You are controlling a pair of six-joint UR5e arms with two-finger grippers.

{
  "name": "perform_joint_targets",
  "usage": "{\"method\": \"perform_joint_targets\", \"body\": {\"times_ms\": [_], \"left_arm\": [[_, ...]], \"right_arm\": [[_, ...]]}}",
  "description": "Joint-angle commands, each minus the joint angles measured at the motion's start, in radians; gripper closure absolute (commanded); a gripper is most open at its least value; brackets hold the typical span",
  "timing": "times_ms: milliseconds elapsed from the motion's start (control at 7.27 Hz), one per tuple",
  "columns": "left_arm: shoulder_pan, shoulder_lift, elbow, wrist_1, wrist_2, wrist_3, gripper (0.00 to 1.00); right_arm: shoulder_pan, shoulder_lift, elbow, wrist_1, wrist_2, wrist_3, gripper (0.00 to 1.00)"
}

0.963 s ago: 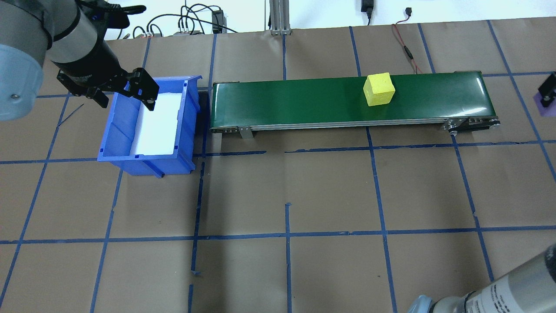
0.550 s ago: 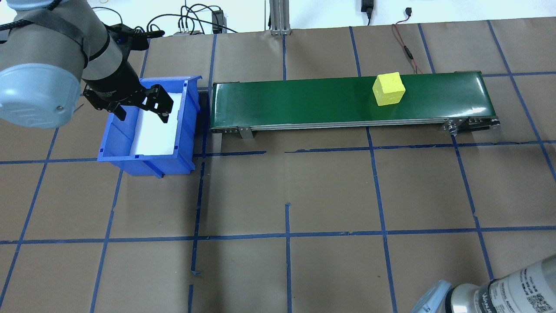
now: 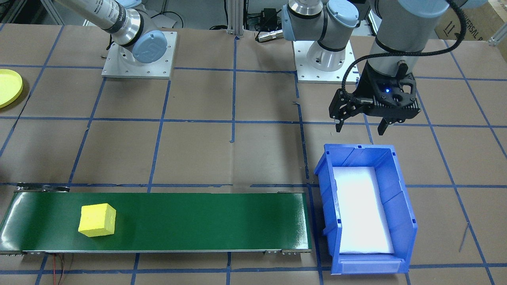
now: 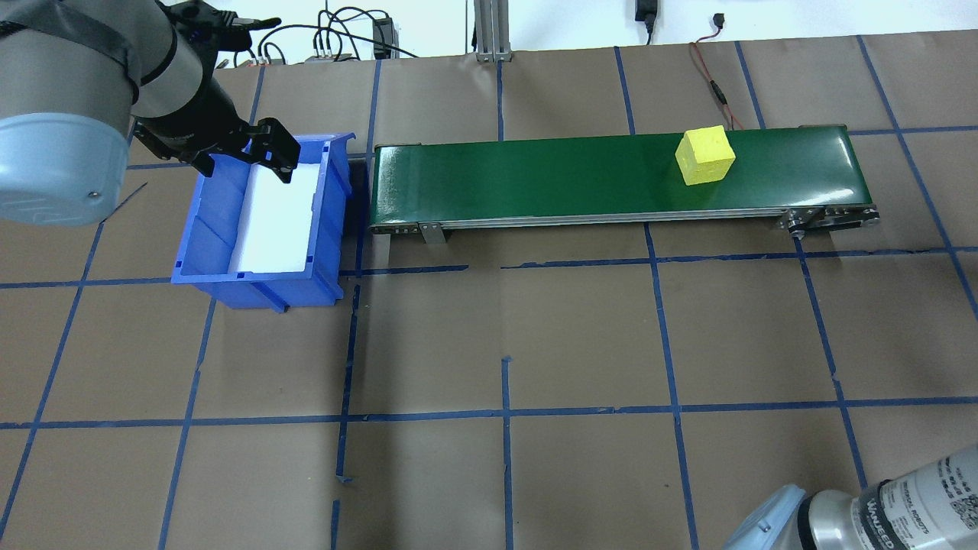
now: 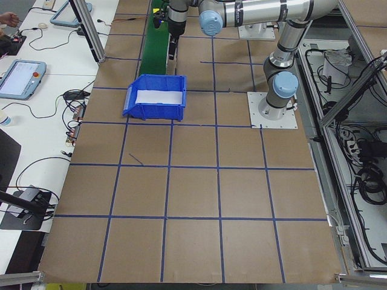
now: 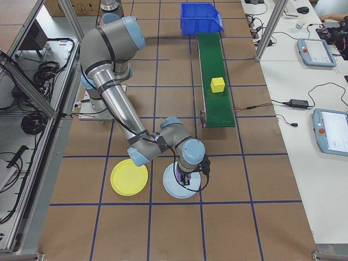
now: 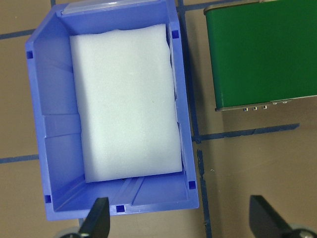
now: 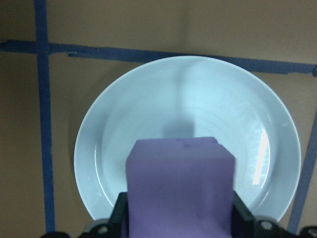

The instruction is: Move block left to right into plate

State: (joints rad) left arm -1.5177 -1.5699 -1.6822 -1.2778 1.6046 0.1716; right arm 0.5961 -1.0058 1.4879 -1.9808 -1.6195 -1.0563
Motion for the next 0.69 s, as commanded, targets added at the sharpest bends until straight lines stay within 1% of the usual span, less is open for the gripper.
{"method": "perform_joint_targets", "body": {"times_ms": [0,138,275,413,550], "left_arm": [[-0.004,0.036,0.004,-0.012,-0.012,0.0,0.0],[-0.009,0.051,0.012,-0.04,-0.021,-0.001,0.0],[-0.007,0.051,0.016,-0.069,-0.023,-0.001,0.0],[-0.009,0.053,0.042,-0.165,-0.02,-0.003,0.0],[-0.006,0.051,0.088,-0.27,-0.018,-0.009,0.0]], "right_arm": [[-0.001,-0.013,-0.005,0.003,-0.002,0.028,0.0],[0.001,-0.04,-0.005,0.014,0.001,0.039,0.0],[0.016,-0.087,-0.011,0.075,0.01,0.105,0.0],[0.065,-0.124,-0.017,0.145,0.092,0.181,0.0],[0.129,-0.125,-0.021,0.149,0.148,0.226,0.0]]}}
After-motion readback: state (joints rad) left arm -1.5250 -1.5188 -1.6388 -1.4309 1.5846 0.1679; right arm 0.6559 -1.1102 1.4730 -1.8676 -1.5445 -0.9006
